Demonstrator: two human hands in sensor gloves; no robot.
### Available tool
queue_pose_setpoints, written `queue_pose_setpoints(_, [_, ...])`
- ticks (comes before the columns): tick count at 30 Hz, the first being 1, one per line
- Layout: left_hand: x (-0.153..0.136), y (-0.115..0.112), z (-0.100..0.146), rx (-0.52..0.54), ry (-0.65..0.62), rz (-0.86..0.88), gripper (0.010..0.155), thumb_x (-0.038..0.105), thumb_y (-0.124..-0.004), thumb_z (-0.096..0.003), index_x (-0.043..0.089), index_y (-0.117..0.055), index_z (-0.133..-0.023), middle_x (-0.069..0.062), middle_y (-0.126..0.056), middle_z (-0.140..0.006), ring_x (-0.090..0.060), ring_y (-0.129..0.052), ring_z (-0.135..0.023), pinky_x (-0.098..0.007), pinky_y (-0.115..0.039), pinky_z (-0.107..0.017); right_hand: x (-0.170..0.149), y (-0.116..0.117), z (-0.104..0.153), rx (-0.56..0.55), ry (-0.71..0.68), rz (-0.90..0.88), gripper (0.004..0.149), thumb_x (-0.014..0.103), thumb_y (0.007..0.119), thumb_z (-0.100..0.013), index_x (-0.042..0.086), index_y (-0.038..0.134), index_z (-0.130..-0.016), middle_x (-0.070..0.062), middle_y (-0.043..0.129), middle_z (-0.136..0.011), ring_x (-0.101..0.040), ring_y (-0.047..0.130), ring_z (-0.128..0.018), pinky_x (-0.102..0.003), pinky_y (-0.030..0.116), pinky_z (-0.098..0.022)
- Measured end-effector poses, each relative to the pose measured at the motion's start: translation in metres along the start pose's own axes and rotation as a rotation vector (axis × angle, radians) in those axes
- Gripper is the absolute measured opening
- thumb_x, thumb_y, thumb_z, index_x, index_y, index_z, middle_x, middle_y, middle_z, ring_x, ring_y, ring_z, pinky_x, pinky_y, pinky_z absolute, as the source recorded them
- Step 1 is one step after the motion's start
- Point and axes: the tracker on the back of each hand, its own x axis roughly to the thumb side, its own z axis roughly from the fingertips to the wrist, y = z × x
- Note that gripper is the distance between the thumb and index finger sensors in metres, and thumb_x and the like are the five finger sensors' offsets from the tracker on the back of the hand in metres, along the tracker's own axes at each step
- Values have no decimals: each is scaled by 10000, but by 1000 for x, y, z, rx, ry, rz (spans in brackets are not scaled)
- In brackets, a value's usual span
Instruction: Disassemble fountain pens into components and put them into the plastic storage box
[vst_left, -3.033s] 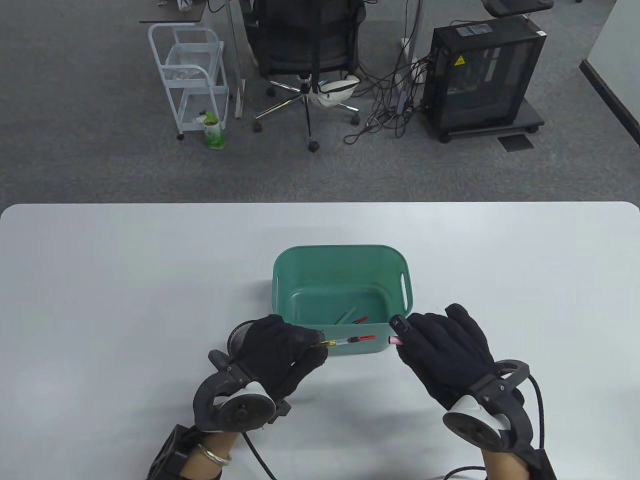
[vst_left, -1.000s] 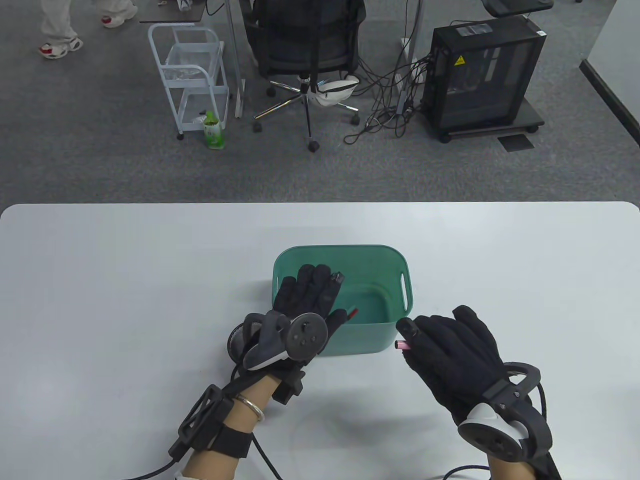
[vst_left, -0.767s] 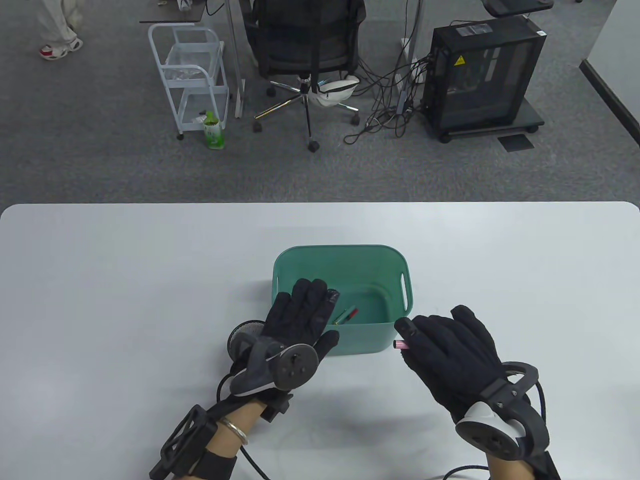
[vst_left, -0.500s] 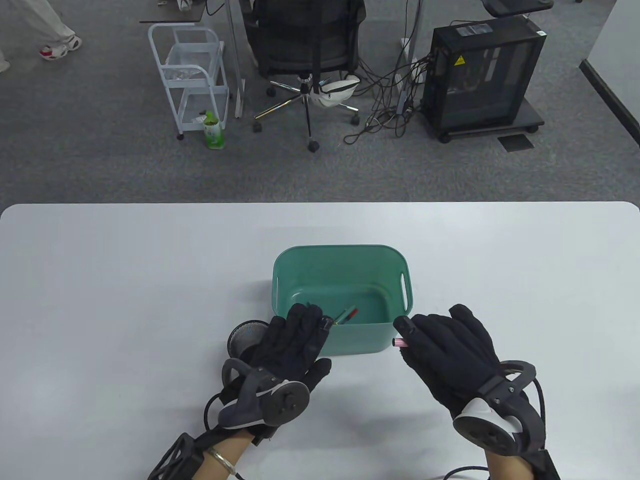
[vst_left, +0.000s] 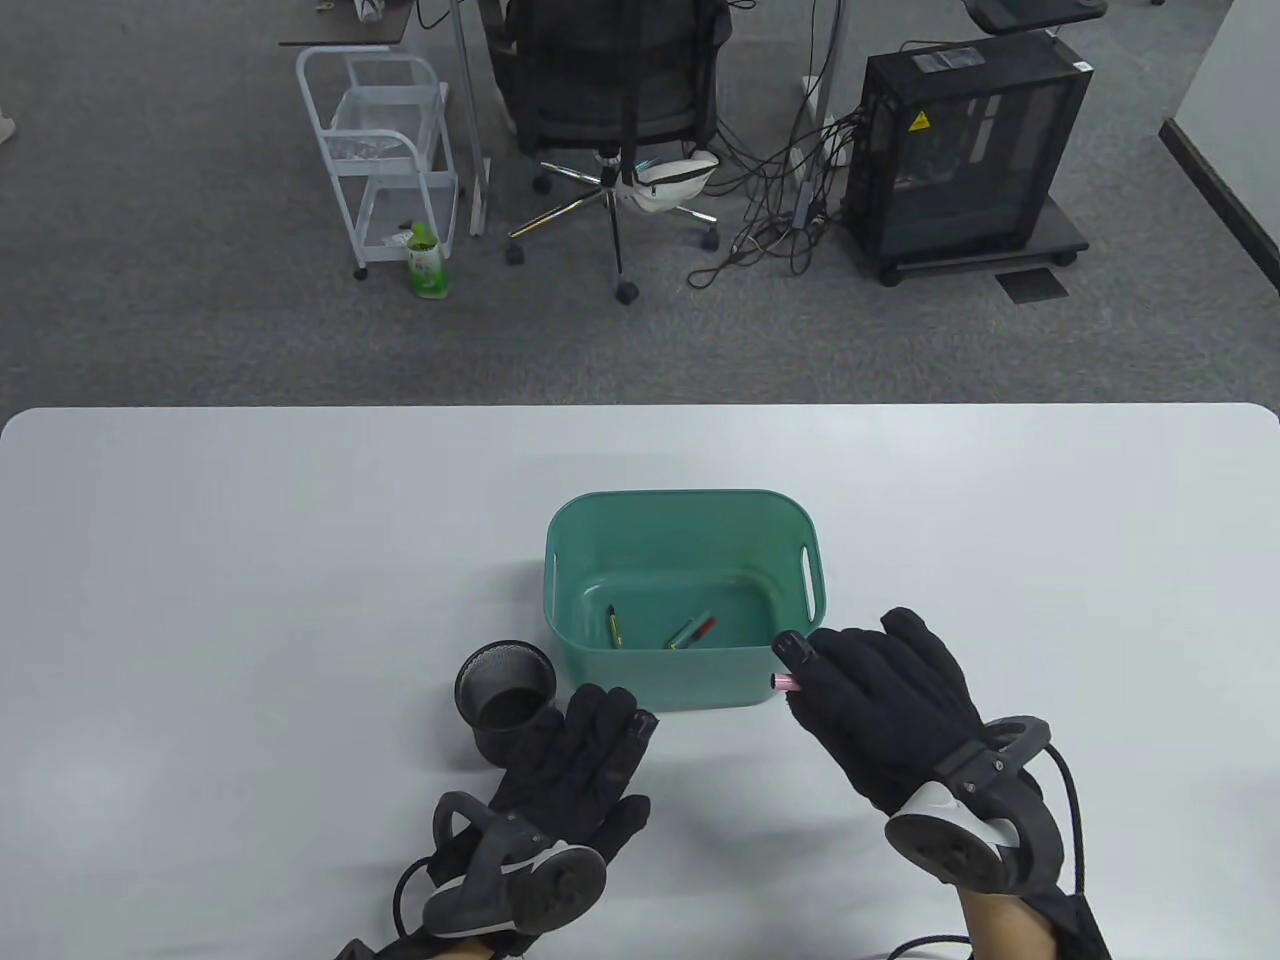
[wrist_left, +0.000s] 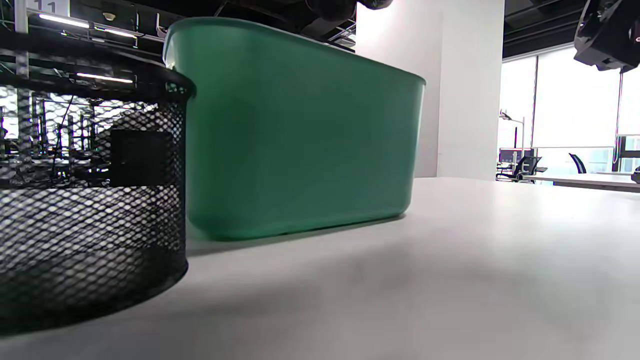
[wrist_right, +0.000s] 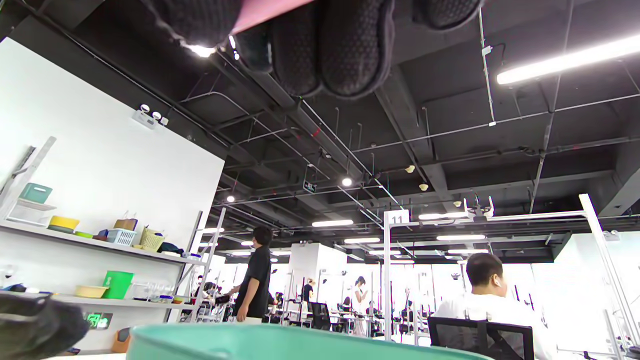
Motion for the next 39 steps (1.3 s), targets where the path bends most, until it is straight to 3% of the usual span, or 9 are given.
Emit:
queue_pose_setpoints(17, [-6, -20, 3, -73, 11, 35, 704, 502, -387, -692, 134, -287, -1284, -140, -350, -1354, -398, -290, -1226, -537, -271, -888, 2, 24, -1, 97, 10, -43, 462, 482, 703, -570, 333, 780, -1001, 69, 841, -929, -131, 865, -822, -504, 583, -791])
queue_pose_setpoints(22, [-6, -19, 4, -75, 10, 28, 708, 507, -390, -690, 135, -280, -1283, -140, -344, -1354, -397, -286, -1226, -536, -269, -888, 4, 41, -6, 151, 20, -34, 459, 483, 705, -570, 340, 781, -999, 71, 842, -929, -130, 863, -825, -503, 563, -803])
queue_pose_setpoints(34, [-6, -20, 4, -72, 2, 36, 709, 508, -397, -690, 136, -285, -1282, -139, -346, -1354, -396, -285, -1227, -537, -267, -888, -9, 105, -57, 350, 116, -40, 460, 481, 711, -564, 345, 785, -998, 75, 839, -934, -132, 854, -835, -497, 542, -816])
queue_pose_setpoints(39, [-6, -20, 4, -72, 3, 38, 710, 509, -397, -690, 135, -284, -1282, -138, -343, -1355, -396, -285, -1227, -536, -267, -888, -12, 118, -64, 393, 147, -62, 462, 481, 713, -563, 343, 787, -998, 73, 840, -935, -132, 853, -838, -495, 541, -817])
